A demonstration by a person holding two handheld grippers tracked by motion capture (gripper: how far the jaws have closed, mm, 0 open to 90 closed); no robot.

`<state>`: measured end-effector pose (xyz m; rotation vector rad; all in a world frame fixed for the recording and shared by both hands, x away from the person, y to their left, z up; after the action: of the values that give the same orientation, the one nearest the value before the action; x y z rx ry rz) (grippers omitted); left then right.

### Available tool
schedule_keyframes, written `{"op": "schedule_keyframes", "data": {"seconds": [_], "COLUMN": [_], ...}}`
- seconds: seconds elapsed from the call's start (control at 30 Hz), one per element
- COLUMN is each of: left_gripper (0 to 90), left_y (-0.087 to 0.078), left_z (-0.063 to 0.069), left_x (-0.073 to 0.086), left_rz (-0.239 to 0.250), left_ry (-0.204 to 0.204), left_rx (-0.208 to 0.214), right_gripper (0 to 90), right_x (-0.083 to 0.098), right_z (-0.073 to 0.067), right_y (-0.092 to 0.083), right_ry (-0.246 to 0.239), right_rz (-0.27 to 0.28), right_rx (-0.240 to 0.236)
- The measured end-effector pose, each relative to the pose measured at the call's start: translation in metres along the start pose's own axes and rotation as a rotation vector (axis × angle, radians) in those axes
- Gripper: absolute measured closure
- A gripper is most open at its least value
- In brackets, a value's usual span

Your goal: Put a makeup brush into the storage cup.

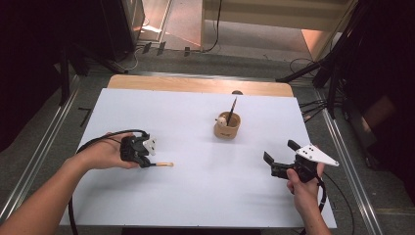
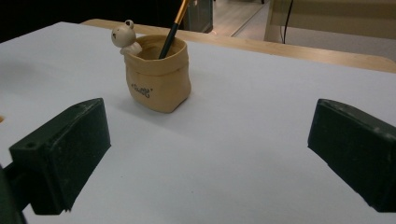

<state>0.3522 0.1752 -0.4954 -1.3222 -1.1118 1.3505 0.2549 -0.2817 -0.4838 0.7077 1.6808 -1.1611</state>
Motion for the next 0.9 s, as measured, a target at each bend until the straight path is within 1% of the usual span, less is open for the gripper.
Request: {"op": "schedule_keyframes", "data": {"seconds": [0.03, 0.17, 0.27, 0.37, 0.43, 0.47, 0.5, 0.6, 0.67, 0.7, 0.8, 0.83, 0.9], "left_gripper": [84.5, 84.6, 84.6, 84.6, 84.5, 84.5, 84.5, 84.4, 84.2, 84.1, 83.5, 83.4, 83.0], "left_y": [0.000, -0.001, -0.001, -0.001, -0.001, -0.001, -0.001, 0.000, 0.001, 0.001, 0.002, 0.002, 0.003], "left_z": [-0.001, -0.002, -0.002, -0.003, -0.003, -0.003, -0.003, -0.003, -0.003, -0.003, -0.003, -0.003, -0.001], "left_x": [0.000, 0.002, 0.004, 0.004, 0.004, 0.003, 0.002, -0.002, -0.005, -0.006, -0.010, -0.011, -0.013], "left_rz": [0.004, 0.022, 0.038, 0.039, 0.034, 0.026, 0.019, -0.021, -0.046, -0.062, -0.097, -0.108, -0.124], "left_ry": [0.000, -0.021, -0.032, -0.043, -0.043, -0.051, -0.050, -0.052, -0.063, -0.073, -0.065, -0.053, -0.041], "left_rx": [0.002, 0.011, 0.003, 0.008, 0.019, 0.023, 0.021, 0.018, 0.019, 0.026, 0.024, 0.019, 0.006], "right_gripper": [0.0, 0.0, 0.0, 0.0, 0.0, 0.0, 0.0, 0.0, 0.0, 0.0, 0.0, 0.0, 0.0], "right_x": [0.000, 0.000, 0.000, 0.000, 0.000, 0.000, 0.000, 0.000, 0.000, 0.000, 0.001, 0.001, 0.001], "right_z": [0.000, 0.000, 0.000, 0.000, -0.001, 0.000, 0.000, -0.001, -0.001, -0.001, -0.001, -0.001, -0.001], "right_y": [0.000, 0.000, 0.000, 0.001, 0.001, 0.001, 0.001, 0.002, 0.002, 0.002, 0.002, 0.002, 0.002], "right_ry": [-0.001, 0.000, -0.001, 0.000, 0.000, -0.005, -0.005, -0.002, -0.005, -0.006, -0.007, -0.009, -0.012], "right_rz": [0.001, 0.001, 0.000, -0.003, -0.002, 0.000, -0.001, -0.002, -0.004, -0.003, -0.007, -0.007, -0.007], "right_rx": [0.001, 0.002, 0.002, 0.002, 0.003, 0.003, 0.002, 0.001, 0.001, 0.001, -0.001, -0.001, -0.001]}}
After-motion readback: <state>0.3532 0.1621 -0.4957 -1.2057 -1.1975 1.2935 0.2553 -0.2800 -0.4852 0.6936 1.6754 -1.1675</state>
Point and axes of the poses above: each handheld gripper's, and its own axes: y roughly forward along the jaws, x roughly out of its underside, z roughly to its right, the point moved 3 cm from there along y, roughly forward along the jaws
